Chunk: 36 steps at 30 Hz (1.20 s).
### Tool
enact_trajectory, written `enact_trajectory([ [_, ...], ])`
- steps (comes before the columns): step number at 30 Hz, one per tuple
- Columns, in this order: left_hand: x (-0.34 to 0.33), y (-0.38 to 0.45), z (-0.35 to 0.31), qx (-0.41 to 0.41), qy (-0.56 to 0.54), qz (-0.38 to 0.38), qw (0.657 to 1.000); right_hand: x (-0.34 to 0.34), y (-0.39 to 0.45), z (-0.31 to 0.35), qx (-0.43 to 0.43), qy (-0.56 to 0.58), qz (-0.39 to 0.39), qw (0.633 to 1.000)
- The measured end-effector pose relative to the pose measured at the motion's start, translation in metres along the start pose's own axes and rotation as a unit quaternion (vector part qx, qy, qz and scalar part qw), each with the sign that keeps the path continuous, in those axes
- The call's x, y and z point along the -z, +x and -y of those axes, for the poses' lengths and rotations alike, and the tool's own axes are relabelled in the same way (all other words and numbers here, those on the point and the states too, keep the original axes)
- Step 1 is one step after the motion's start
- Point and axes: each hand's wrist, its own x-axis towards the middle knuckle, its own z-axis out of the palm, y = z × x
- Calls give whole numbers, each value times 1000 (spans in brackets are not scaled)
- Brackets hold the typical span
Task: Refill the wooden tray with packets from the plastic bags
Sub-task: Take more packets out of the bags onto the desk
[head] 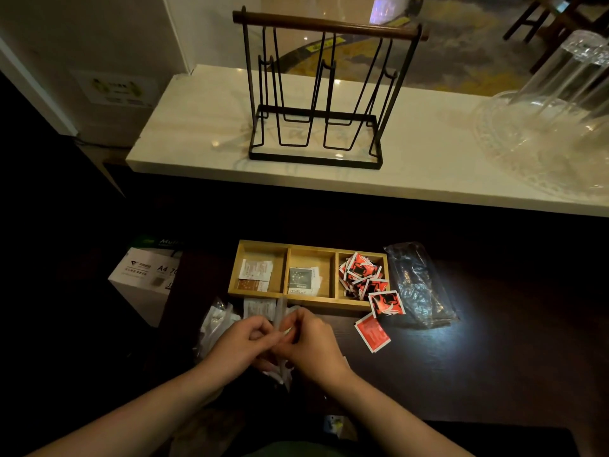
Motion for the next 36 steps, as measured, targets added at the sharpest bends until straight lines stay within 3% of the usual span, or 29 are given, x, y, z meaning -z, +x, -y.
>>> enact_trajectory([
  [7,-2,-2,-11,-7,36,35,999,8,3,-5,-26,96,54,994],
  [14,-6,-4,-13,-5,19,44,999,15,0,2,-14,82,72,994],
  [22,-5,-1,-17,-37,99,41,994,29,-5,-2,-92,296,151,939],
  [30,-11,-6,-16,-26,150,34,988,35,-10,5,-67,198,131,969],
  [36,-8,-8,-20,-18,37,48,998,35,-13,7,-69,217,121,966],
])
